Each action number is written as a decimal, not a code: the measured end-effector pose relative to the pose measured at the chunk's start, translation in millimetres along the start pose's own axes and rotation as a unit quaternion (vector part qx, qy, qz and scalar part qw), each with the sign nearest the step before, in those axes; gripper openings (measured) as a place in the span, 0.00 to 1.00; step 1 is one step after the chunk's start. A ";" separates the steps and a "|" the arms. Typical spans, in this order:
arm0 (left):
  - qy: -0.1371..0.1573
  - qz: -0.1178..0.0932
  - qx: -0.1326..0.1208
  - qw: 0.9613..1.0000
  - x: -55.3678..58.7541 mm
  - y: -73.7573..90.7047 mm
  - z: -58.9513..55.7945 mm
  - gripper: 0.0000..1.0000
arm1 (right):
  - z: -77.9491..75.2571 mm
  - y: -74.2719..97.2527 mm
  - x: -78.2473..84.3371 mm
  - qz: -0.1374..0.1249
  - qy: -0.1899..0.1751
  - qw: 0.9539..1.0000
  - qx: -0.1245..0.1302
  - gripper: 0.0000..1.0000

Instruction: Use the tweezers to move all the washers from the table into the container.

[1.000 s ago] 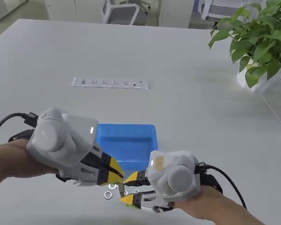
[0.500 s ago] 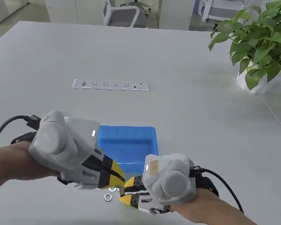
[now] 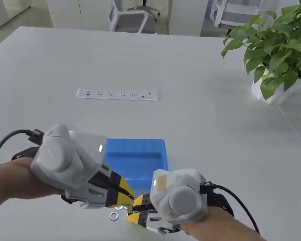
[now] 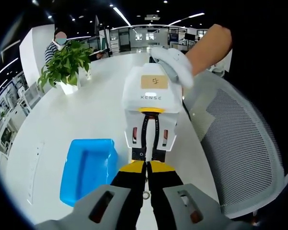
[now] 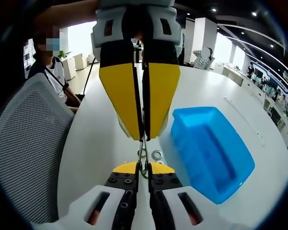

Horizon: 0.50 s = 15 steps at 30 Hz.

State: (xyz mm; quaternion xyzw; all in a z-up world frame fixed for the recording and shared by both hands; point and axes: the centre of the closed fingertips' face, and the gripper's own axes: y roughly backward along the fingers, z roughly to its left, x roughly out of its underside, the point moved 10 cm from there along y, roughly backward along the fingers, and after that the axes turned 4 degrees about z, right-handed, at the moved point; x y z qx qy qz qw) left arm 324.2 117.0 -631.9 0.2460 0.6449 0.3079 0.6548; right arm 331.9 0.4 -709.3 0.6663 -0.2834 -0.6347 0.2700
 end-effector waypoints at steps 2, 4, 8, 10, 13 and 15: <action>0.000 -0.001 0.000 1.000 0.4 -0.1 0.6 0.05 | -0.2 0.0 0.1 0.000 -0.002 1.000 -0.001 0.07; 0.002 -0.001 0.001 1.000 0.8 -0.1 0.7 0.06 | 0.0 0.1 0.5 -0.001 -0.004 1.000 -0.002 0.07; 0.002 -0.001 0.000 1.000 1.2 -0.1 1.3 0.06 | -0.2 0.2 0.7 -0.001 -0.005 1.000 -0.002 0.07; 0.003 -0.002 0.000 1.000 1.2 -0.1 1.4 0.06 | -0.3 0.3 0.9 -0.001 -0.006 1.000 -0.002 0.07; 0.006 -0.001 -0.001 1.000 1.2 -0.1 1.1 0.06 | -0.2 0.7 1.2 -0.001 -0.005 1.000 -0.002 0.06; 0.008 0.000 -0.003 1.000 1.6 0.2 0.9 0.06 | -0.2 0.7 1.1 -0.002 -0.005 1.000 -0.002 0.06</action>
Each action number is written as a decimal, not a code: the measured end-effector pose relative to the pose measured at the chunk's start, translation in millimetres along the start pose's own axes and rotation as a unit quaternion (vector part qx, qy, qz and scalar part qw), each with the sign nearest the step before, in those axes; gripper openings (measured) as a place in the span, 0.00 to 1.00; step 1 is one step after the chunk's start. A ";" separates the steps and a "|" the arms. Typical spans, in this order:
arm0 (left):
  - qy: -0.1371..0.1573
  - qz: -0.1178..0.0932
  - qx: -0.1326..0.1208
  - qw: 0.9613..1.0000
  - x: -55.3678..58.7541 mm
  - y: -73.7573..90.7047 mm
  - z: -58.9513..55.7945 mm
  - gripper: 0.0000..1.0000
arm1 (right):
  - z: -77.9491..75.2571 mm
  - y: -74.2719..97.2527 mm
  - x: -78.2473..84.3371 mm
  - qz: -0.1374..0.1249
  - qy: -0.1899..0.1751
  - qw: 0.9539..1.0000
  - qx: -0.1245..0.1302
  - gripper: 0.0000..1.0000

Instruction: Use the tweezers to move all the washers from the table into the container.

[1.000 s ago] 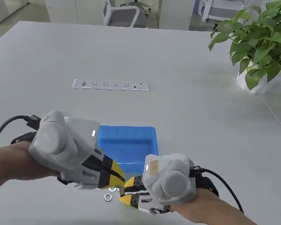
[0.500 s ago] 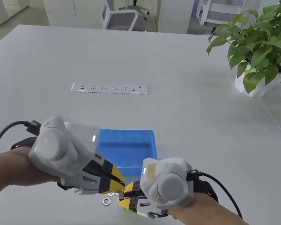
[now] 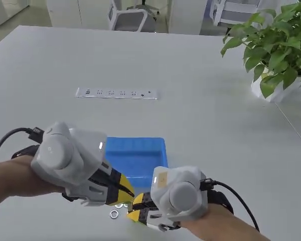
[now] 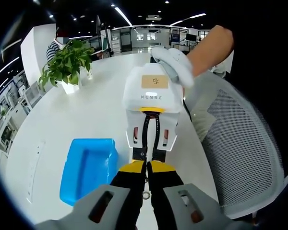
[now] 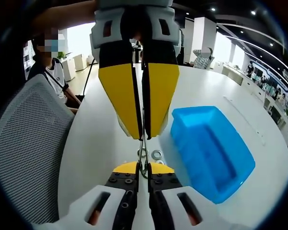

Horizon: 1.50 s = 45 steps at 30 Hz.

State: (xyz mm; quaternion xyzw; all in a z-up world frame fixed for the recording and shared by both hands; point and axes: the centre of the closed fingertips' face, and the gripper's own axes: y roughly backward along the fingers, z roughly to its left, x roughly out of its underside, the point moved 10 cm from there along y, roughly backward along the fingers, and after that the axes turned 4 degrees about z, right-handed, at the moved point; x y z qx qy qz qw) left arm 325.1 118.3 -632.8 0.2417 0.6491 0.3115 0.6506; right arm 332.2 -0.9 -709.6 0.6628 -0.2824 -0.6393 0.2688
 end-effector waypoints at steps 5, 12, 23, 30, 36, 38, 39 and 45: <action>0.009 -0.013 -0.008 1.000 1.6 3.4 -0.7 0.12 | -0.2 0.3 1.1 -0.002 -0.002 1.000 0.000 0.06; 0.033 -0.030 -0.017 0.999 7.0 9.3 -1.4 0.22 | 0.1 0.1 0.5 -0.002 -0.002 1.000 0.001 0.06; 0.101 -0.065 -0.053 0.991 24.3 20.4 -7.1 0.38 | 0.7 0.6 1.3 -0.002 -0.003 1.000 0.002 0.06; 0.131 -0.077 -0.074 0.986 39.1 26.9 -15.5 0.43 | 1.3 2.5 2.1 0.001 -0.004 1.000 0.005 0.07; 0.153 -0.085 -0.098 0.980 50.2 31.5 -21.7 0.50 | 2.1 6.0 1.4 -0.001 -0.007 1.000 0.008 0.07; 0.161 -0.088 -0.104 0.977 53.2 31.9 -23.9 0.55 | 2.0 8.1 -0.2 -0.004 -0.008 1.000 0.010 0.07; 0.164 -0.088 -0.107 0.977 54.3 32.1 -24.8 0.57 | 2.0 9.1 -1.1 -0.005 -0.008 1.000 0.012 0.07; 0.179 -0.093 -0.127 0.971 58.2 34.2 -29.3 0.70 | 1.2 18.5 -12.8 -0.009 0.002 1.000 0.011 0.07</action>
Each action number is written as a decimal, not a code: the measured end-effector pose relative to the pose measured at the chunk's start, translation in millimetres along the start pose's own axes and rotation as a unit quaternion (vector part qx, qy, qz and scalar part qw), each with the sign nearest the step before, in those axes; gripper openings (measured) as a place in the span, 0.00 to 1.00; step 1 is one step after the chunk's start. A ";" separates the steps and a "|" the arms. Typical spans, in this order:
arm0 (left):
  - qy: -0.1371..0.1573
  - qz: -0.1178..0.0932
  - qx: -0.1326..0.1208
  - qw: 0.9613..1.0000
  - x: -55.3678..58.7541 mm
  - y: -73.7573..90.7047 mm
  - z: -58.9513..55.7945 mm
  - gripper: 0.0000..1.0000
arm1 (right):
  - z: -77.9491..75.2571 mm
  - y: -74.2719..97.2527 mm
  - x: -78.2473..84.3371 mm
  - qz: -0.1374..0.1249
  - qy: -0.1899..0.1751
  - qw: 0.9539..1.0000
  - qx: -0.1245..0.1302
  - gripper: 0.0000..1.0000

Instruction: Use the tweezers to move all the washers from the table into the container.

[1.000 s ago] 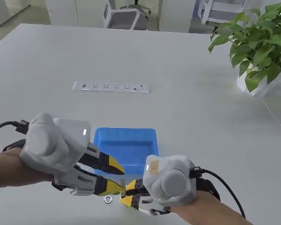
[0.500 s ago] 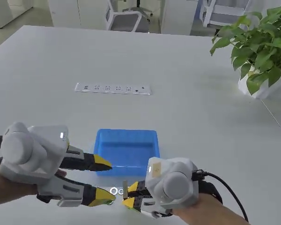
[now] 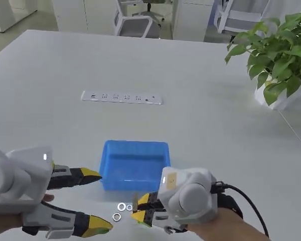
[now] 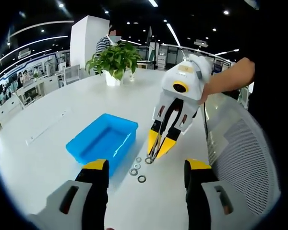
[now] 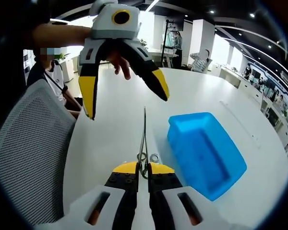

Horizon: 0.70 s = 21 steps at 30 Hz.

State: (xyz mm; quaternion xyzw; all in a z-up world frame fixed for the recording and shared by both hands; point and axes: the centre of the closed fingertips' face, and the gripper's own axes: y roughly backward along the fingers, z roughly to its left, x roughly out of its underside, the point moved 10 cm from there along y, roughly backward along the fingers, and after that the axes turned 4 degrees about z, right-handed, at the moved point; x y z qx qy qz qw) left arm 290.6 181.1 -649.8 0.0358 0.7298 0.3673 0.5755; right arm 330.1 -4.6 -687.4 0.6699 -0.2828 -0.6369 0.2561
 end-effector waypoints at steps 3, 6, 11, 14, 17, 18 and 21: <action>0.007 -0.001 -0.006 1.000 1.2 1.5 -0.5 0.72 | -0.6 4.7 -6.1 0.001 0.011 1.000 -0.001 0.07; 0.007 -0.001 -0.012 1.000 2.8 2.8 -1.5 0.75 | -1.7 10.5 -12.3 -0.002 0.015 1.000 0.000 0.07; 0.014 -0.002 -0.027 1.000 4.3 3.7 -1.0 0.86 | -5.2 20.4 -21.3 -0.003 0.024 1.000 0.006 0.07; 0.016 -0.002 -0.032 0.999 5.1 4.1 -1.1 0.91 | -8.7 26.8 -26.7 -0.004 0.029 1.000 0.008 0.07; 0.019 -0.005 -0.040 0.999 4.5 4.5 -1.4 0.97 | -13.8 33.6 -32.1 -0.006 0.033 0.999 0.009 0.07; 0.020 -0.006 -0.040 0.999 4.2 4.8 -1.6 0.97 | -15.2 35.3 -33.4 -0.006 0.034 0.999 0.009 0.07; 0.023 -0.009 -0.039 0.999 2.6 4.8 -3.0 0.99 | -19.8 40.6 -37.5 -0.013 0.033 0.999 0.009 0.07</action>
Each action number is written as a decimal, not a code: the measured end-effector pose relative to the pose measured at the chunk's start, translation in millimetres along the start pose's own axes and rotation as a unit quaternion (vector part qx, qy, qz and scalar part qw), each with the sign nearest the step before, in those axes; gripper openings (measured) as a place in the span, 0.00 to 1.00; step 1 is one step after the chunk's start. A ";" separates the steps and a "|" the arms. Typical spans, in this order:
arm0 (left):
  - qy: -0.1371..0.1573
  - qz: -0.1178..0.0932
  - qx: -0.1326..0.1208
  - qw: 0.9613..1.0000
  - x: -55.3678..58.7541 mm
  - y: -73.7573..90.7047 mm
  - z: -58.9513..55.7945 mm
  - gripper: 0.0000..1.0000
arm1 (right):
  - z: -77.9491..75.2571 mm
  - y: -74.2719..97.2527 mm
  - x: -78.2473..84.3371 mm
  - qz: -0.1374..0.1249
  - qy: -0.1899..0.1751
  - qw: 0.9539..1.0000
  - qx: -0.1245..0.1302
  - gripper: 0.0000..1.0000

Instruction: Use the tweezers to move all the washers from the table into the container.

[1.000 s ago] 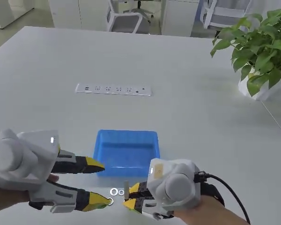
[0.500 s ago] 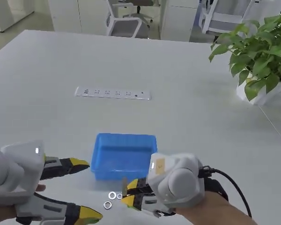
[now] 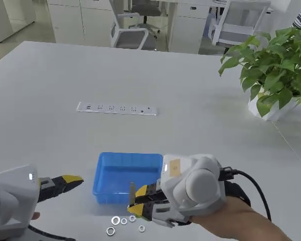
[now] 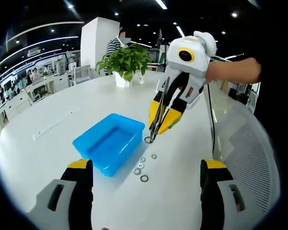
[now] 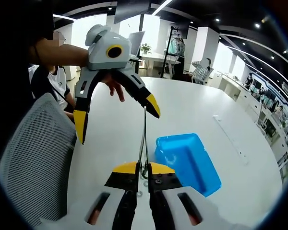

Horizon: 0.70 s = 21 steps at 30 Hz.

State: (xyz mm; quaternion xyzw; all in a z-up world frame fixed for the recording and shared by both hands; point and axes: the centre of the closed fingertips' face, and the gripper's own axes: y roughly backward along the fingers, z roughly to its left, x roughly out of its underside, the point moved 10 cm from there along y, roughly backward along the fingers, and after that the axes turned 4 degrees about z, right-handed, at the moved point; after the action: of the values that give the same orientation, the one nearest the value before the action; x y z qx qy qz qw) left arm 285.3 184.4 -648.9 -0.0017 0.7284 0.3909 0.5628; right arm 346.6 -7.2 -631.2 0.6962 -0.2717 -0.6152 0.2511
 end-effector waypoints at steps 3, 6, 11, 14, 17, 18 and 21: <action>0.002 0.001 0.001 1.000 0.5 -0.3 -1.4 0.99 | -5.8 1.5 -3.4 0.001 0.007 1.000 0.000 0.07; 0.004 0.002 0.000 1.000 1.5 -1.1 -2.5 0.99 | -12.3 3.1 -6.2 0.001 0.013 1.000 -0.001 0.07; 0.011 0.000 -0.004 1.000 3.4 -1.3 -2.7 0.99 | -22.8 4.7 -10.8 -0.005 0.016 1.000 0.003 0.07; 0.009 -0.001 -0.008 1.000 2.9 -0.5 -3.1 0.99 | -29.5 3.5 -13.6 -0.009 0.015 1.000 0.005 0.07; 0.011 -0.003 -0.011 1.000 2.9 0.0 -1.5 0.99 | -35.5 2.7 -15.8 -0.013 0.016 1.000 0.009 0.07; 0.012 -0.003 -0.014 1.000 2.3 0.3 -1.4 0.99 | -39.0 2.2 -16.9 -0.017 0.016 1.000 0.011 0.07; 0.011 -0.005 -0.015 1.000 1.2 1.3 -0.9 0.99 | -47.0 0.6 -19.1 -0.023 0.013 1.000 0.014 0.07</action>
State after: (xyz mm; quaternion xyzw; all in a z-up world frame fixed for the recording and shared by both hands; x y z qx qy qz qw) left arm 283.6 185.2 -649.1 -0.0180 0.7287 0.3990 0.5563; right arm 391.4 6.1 -611.5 0.7136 -0.2608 -0.6082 0.2301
